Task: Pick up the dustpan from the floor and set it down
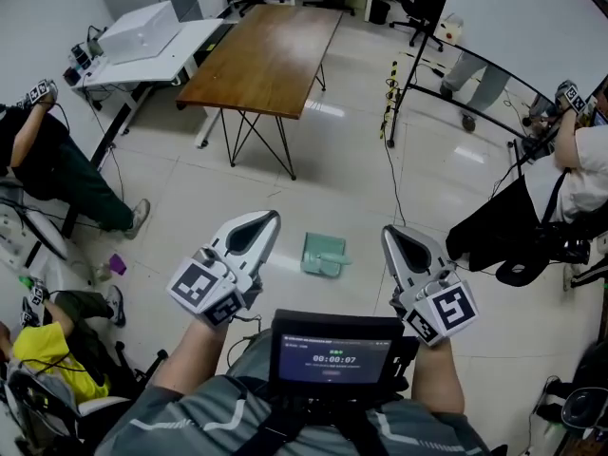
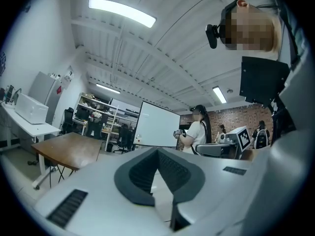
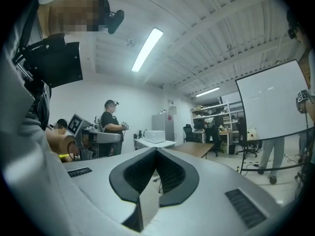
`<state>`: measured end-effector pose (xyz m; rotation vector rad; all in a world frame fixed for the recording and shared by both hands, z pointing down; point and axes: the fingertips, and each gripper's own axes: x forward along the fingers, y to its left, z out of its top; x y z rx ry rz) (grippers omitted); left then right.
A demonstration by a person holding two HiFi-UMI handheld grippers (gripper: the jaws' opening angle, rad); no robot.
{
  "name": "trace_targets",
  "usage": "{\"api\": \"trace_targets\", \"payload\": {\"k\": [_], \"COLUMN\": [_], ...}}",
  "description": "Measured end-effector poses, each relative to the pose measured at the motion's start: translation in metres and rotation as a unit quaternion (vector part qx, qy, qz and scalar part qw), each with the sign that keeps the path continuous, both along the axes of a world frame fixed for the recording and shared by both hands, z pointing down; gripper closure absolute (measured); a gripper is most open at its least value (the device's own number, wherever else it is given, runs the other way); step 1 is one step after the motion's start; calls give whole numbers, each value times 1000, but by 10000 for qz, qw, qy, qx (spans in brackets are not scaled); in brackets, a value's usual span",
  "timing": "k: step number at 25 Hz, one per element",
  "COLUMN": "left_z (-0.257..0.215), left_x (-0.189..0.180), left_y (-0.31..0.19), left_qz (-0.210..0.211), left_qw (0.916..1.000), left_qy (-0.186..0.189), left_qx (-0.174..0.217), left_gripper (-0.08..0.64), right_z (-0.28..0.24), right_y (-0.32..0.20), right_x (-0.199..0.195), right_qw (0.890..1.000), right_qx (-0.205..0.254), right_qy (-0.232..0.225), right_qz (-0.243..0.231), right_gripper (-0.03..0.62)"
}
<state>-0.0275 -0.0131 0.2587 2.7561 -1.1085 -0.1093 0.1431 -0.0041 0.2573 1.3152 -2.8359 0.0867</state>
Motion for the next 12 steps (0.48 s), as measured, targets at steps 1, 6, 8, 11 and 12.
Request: {"api": "trace_targets", "payload": {"k": [1, 6, 8, 11, 12], "left_z": [4, 41, 73, 131, 153], "left_x": [2, 9, 13, 24, 27], "left_y": [-1, -20, -33, -58, -67], "left_qz": [-26, -13, -47, -4, 43], "left_qw": [10000, 9994, 9983, 9949, 9933], "left_qy": [6, -128, -208, -165, -215], "left_qx": [-46, -334, -548, -999, -1138], "left_gripper": [541, 541, 541, 541, 541], "right_z": [4, 37, 72, 135, 160], "right_y": [-2, -24, -39, -68, -76], "right_x": [-1, -12, -12, -12, -13], "right_qw": [10000, 9985, 9970, 9937, 9911], "right_qx": [-36, -263, -444, -670, -801], "right_qy": [4, 108, 232, 294, 378], "right_qz": [-76, -476, -584, -848, -989], "right_gripper": [583, 525, 520, 489, 489]}}
